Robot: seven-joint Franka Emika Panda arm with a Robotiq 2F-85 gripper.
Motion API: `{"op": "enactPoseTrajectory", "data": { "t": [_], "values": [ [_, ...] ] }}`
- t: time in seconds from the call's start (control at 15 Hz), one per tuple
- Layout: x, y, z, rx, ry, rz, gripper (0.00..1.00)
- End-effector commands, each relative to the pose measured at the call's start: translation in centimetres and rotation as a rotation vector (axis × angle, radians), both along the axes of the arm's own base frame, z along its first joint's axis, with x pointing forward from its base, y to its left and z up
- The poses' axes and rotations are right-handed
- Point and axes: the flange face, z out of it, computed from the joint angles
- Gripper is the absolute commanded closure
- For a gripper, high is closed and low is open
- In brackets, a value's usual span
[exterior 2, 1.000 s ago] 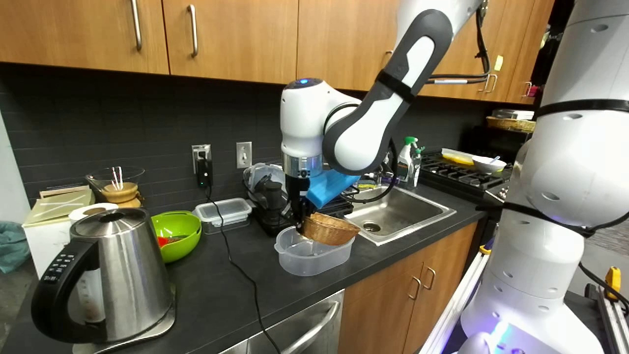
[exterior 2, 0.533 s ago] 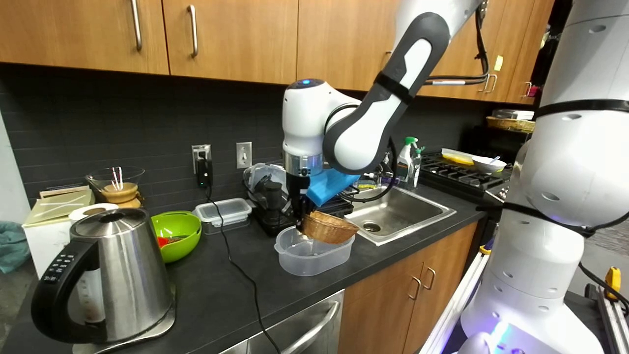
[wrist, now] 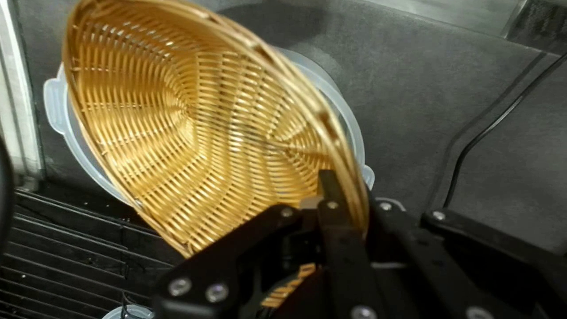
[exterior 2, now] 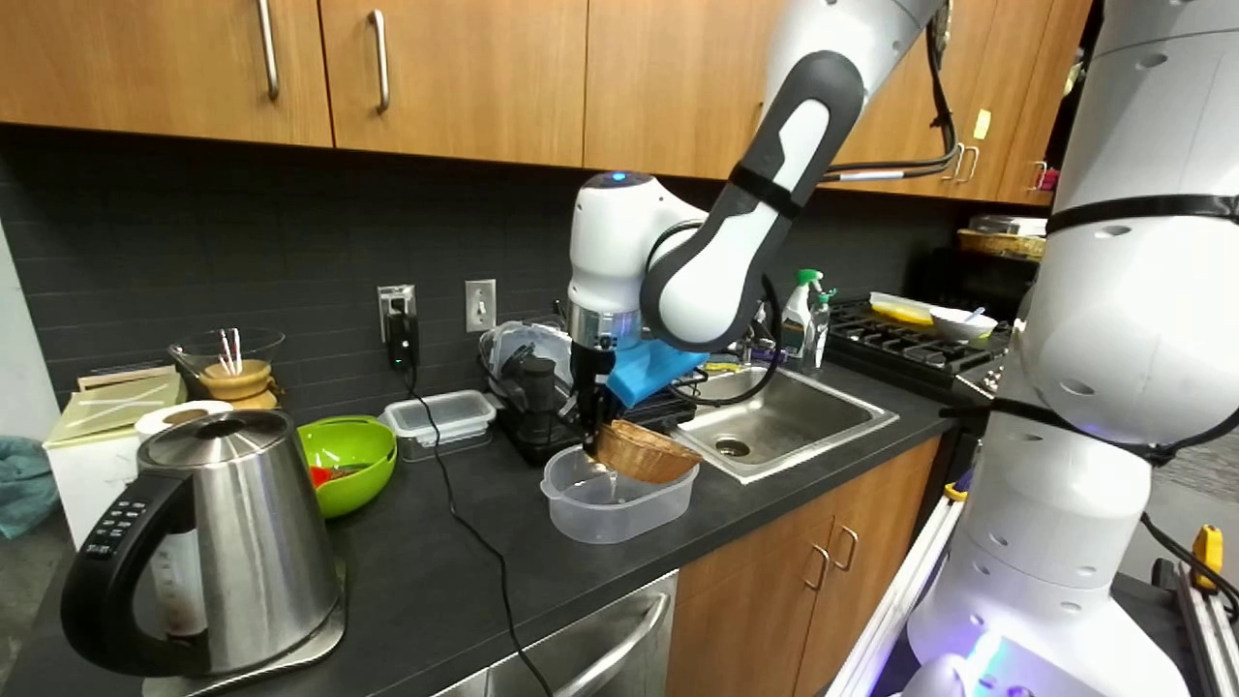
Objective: Put the basket in the clear bowl on the right.
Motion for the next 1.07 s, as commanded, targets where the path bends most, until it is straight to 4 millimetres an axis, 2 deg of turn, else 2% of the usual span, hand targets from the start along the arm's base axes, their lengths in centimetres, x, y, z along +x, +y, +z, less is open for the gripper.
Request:
{"op": "enactPoseTrajectory", "data": {
  "t": [0.0, 1.0],
  "values": [
    [0.87, -1.06, -0.81, 0.021, -0.013, 0.011, 0.98],
    [1.63, -1.83, -1.75, 0.05, -0.033, 0.008, 0.98]
  ]
}}
